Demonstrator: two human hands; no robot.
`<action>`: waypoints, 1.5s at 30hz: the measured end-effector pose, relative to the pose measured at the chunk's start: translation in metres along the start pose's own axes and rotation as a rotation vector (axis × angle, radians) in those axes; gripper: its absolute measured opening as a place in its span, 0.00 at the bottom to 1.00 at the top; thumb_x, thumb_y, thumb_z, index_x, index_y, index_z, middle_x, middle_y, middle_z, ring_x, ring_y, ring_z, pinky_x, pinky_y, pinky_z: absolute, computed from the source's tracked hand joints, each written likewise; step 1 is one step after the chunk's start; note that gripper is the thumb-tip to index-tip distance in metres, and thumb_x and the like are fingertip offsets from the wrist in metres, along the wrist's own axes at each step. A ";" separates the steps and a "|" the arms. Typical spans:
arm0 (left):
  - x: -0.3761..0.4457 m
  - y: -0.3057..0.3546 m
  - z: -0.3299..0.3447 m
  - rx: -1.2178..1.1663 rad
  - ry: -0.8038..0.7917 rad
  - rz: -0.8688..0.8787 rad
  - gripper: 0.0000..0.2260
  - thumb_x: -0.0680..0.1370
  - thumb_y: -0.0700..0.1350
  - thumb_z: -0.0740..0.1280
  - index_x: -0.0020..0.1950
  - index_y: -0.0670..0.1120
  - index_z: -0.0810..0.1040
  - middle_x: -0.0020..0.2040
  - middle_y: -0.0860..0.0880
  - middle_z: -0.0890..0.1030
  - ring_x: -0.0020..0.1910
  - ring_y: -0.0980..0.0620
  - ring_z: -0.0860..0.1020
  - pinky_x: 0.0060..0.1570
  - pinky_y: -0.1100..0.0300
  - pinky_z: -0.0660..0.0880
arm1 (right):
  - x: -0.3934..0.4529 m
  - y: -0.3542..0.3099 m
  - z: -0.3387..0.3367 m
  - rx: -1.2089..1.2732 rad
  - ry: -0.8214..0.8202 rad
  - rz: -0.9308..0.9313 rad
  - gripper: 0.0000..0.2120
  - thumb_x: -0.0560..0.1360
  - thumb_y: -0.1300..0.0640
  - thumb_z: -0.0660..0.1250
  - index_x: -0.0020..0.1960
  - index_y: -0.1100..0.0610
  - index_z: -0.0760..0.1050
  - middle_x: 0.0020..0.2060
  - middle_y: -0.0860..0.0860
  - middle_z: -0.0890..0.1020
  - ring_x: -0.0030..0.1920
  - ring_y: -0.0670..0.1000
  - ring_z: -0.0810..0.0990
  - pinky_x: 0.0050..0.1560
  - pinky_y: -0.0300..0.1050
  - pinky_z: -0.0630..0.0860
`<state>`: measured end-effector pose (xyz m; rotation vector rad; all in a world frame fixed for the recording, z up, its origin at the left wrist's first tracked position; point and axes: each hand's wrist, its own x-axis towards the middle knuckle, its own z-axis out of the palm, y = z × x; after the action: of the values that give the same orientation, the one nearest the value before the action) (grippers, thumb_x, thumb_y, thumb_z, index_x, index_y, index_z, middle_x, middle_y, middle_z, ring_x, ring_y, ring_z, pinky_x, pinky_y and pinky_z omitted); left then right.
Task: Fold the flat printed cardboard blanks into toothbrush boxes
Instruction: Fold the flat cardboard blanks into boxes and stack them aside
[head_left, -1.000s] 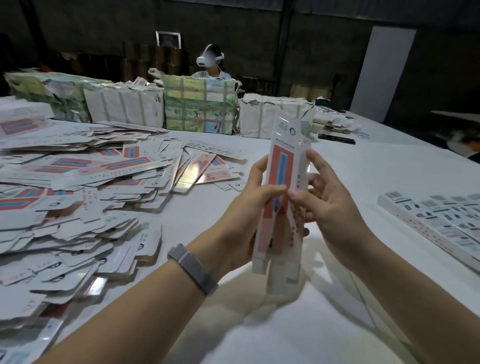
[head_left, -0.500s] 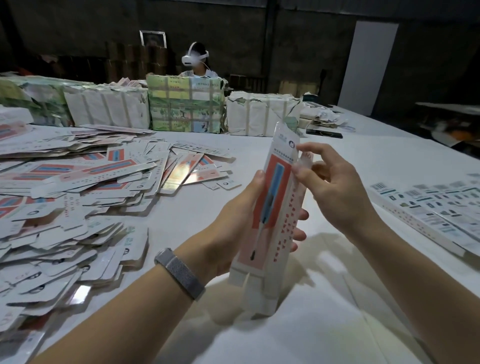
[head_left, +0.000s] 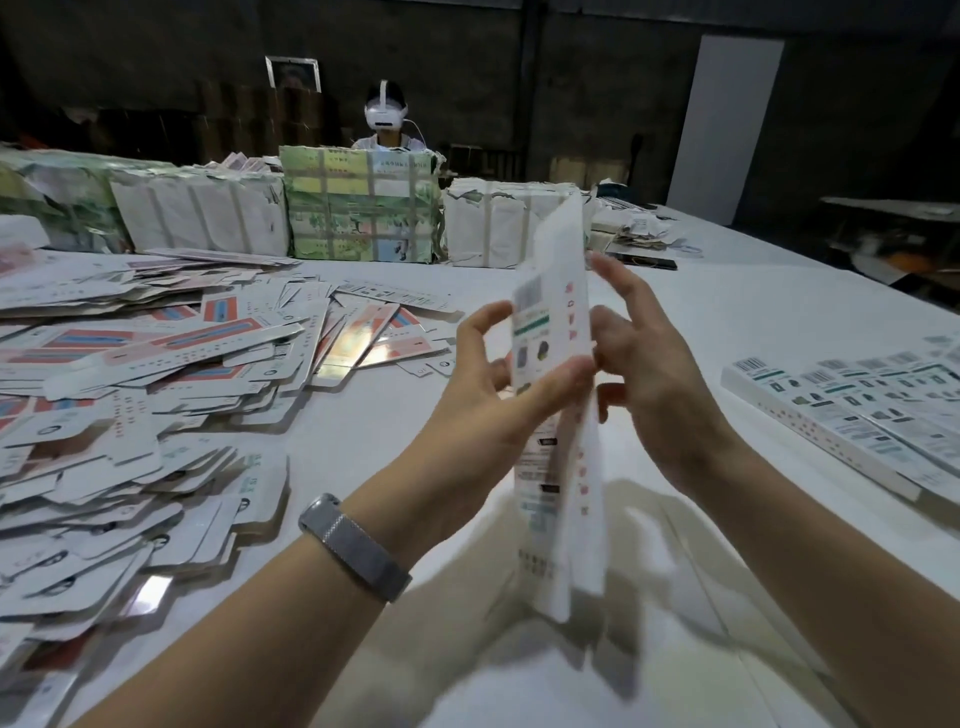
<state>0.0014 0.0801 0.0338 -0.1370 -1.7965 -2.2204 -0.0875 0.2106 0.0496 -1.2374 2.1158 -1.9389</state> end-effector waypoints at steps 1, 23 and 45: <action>0.000 -0.001 -0.001 0.036 0.055 0.027 0.37 0.68 0.49 0.78 0.71 0.57 0.60 0.51 0.50 0.86 0.48 0.49 0.85 0.47 0.48 0.82 | 0.000 -0.001 0.000 0.051 0.003 -0.032 0.24 0.79 0.44 0.58 0.74 0.40 0.59 0.51 0.45 0.84 0.50 0.54 0.85 0.42 0.54 0.83; -0.009 0.009 -0.008 -0.035 -0.119 -0.267 0.32 0.80 0.68 0.47 0.64 0.49 0.78 0.49 0.42 0.85 0.44 0.43 0.84 0.39 0.51 0.81 | -0.001 0.013 -0.003 -0.432 0.069 -0.182 0.10 0.78 0.51 0.70 0.58 0.51 0.80 0.25 0.47 0.76 0.29 0.54 0.78 0.35 0.57 0.81; -0.009 0.005 0.001 0.056 -0.152 -0.092 0.17 0.82 0.58 0.57 0.67 0.76 0.61 0.48 0.42 0.82 0.39 0.43 0.83 0.37 0.53 0.80 | 0.004 -0.002 -0.018 -0.184 0.083 -0.189 0.13 0.80 0.52 0.66 0.39 0.58 0.70 0.32 0.51 0.82 0.30 0.49 0.79 0.27 0.49 0.74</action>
<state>0.0114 0.0820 0.0360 -0.2210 -1.9801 -2.2751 -0.0979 0.2237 0.0571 -1.4628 2.3429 -1.9338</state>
